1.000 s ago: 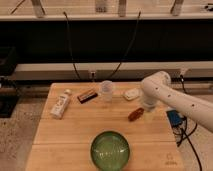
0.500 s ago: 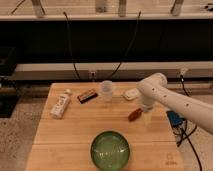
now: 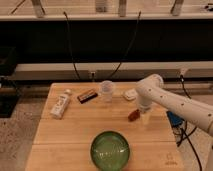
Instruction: Place the pepper in the ceramic bowl
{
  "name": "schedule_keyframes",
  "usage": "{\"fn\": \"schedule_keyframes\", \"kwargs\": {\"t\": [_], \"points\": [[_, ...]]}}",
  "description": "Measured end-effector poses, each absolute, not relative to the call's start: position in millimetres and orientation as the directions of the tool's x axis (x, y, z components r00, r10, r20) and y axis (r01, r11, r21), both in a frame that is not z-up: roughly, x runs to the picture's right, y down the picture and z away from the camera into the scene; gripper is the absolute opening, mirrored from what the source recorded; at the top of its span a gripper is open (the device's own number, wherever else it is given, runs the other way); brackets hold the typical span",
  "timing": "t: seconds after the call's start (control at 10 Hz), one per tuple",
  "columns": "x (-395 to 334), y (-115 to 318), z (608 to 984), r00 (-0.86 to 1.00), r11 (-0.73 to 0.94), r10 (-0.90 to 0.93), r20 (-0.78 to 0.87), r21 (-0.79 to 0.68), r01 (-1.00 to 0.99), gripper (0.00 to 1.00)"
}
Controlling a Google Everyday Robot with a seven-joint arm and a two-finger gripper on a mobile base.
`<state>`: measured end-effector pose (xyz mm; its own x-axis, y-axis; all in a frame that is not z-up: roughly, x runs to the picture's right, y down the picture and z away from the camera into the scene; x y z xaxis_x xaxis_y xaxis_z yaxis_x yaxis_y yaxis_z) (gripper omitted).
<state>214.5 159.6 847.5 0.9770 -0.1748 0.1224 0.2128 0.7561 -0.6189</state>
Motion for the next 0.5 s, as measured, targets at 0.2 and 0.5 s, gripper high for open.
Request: {"fn": "schedule_keyframes", "kwargs": {"t": [0.2, 0.5], "points": [[212.3, 162.6, 852.5, 0.975, 0.750, -0.181, 0.129, -0.623, 0.221, 0.80], [210.4, 167.8, 859.9, 0.973, 0.742, -0.188, 0.136, -0.629, 0.232, 0.80]]}}
